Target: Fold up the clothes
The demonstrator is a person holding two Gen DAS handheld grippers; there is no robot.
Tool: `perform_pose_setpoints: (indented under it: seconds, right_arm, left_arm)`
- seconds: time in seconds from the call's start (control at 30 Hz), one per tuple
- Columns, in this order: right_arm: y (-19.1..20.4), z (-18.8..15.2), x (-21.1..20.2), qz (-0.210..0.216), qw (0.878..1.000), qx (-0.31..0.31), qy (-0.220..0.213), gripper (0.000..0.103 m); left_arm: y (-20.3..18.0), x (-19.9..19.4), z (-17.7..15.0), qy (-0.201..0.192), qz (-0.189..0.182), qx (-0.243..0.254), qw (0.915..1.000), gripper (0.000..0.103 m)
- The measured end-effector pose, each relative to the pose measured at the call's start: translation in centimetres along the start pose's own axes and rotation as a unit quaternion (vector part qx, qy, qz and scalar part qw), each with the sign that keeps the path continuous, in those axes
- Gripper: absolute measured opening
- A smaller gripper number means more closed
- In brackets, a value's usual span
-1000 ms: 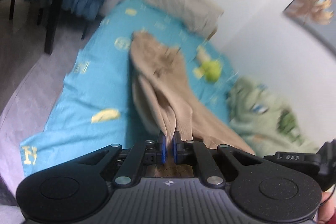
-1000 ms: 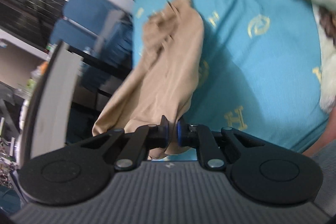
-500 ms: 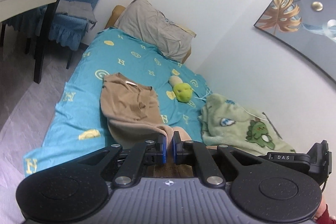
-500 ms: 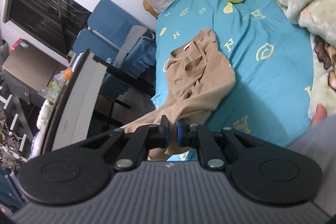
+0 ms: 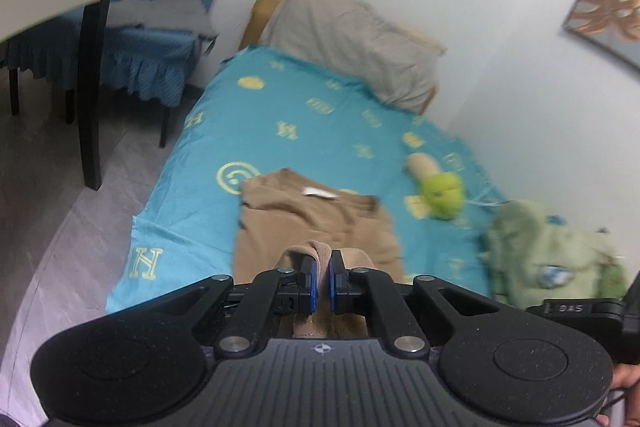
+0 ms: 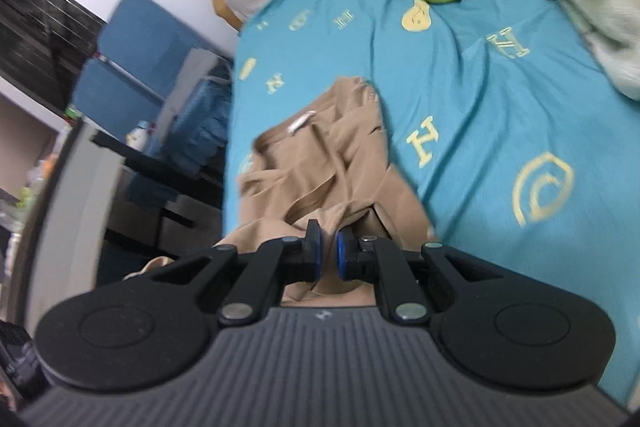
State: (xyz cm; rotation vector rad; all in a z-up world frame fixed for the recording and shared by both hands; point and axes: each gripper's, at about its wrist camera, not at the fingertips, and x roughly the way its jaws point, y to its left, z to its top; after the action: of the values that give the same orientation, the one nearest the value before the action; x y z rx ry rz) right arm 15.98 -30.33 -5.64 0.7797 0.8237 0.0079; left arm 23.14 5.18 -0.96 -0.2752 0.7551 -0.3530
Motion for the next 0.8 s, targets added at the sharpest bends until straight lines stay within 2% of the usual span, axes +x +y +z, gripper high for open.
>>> perform_pose_setpoints:
  seconds: [0.13,0.27,0.37,0.5,0.53,0.6,0.67,0.7,0.77,0.8]
  right_arm:
    - [-1.8,1.6,6.4,-0.027,0.999,-0.016,0.025,0.012]
    - [-3.4,1.8,10.8,-0.055,0.997,-0.019,0.054,0.012]
    - [-3.3,1.5,11.6,-0.064,0.996,-0.027,0.054,0.012]
    - [-2.3,1.2,11.5,-0.081,0.993,-0.063,0.055,0.013]
    - [-2.1,1.0,11.3,-0.084,0.993,-0.067,0.054,0.014]
    - [-1.7,0.6,10.2,-0.084,0.993,-0.062,0.048,0.031]
    - [-1.1,-0.1,8.8,-0.072,0.995,-0.065,0.036,0.083]
    - [-0.6,-0.5,7.9,-0.068,0.995,-0.075,0.025,0.092]
    - [0.5,-1.5,5.5,-0.076,0.992,-0.100,-0.007,0.093]
    - [1.0,-2.2,4.1,-0.073,0.991,-0.111,-0.027,0.093]
  left_arm:
    - [2.3,7.7,0.1,0.028,0.028,0.016,0.9991,0.006]
    - [4.8,13.5,-1.0,0.066,0.042,0.003,0.9970,0.006]
    - [5.6,15.9,-2.2,0.085,0.052,0.018,0.9949,0.006]
    - [5.1,15.7,-2.4,0.078,0.058,0.043,0.9943,0.007]
    - [4.7,15.4,-2.3,0.077,0.061,0.052,0.9938,0.010]
    - [3.6,14.0,-2.2,0.072,0.065,0.069,0.9929,0.027]
    - [2.5,12.0,-2.1,0.063,0.065,0.081,0.9926,0.049]
    - [1.7,10.8,-2.0,0.060,0.063,0.085,0.9926,0.055]
    - [0.2,8.4,-1.9,0.052,0.057,0.093,0.9927,0.086]
    - [-0.8,7.0,-1.9,0.046,0.056,0.103,0.9921,0.091]
